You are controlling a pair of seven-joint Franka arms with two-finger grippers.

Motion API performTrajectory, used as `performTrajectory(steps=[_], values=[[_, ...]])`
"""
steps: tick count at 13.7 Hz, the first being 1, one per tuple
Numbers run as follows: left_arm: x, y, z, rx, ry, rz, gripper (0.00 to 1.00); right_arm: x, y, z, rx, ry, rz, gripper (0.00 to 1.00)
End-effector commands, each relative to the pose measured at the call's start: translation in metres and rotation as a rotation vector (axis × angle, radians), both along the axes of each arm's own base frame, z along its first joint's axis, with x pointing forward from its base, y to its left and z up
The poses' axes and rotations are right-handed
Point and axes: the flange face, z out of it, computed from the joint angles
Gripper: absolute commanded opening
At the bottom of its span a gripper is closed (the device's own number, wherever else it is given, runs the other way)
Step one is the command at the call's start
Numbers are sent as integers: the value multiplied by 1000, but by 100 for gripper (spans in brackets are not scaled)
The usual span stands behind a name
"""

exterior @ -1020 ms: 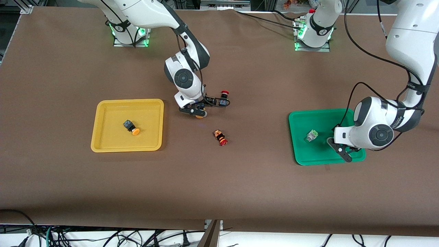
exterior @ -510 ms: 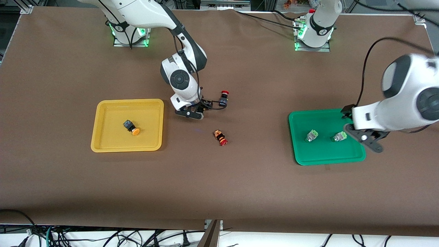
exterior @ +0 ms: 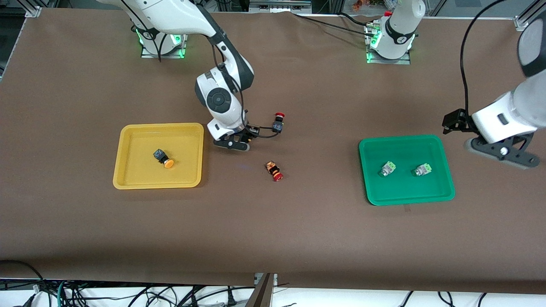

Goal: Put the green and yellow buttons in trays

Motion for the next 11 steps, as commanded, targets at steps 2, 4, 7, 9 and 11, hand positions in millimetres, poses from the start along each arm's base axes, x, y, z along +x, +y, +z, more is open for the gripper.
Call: performTrajectory(steps=[2,4,7,9,11], values=[[-52,14,2,-19,-128,249,100,31,-84,54,-57,86,184,3],[-51,19,2,-18,-128,252,100,43,-143,59,-62,109,261,4],[-49,16,0,-14,-103,244,100,58,-189,27,-85,117,300,7],[-49,11,0,-14,-103,237,100,62,-201,8,-86,111,268,20],[-50,11,0,-14,-100,236,100,64,-202,1,-76,99,250,45]])
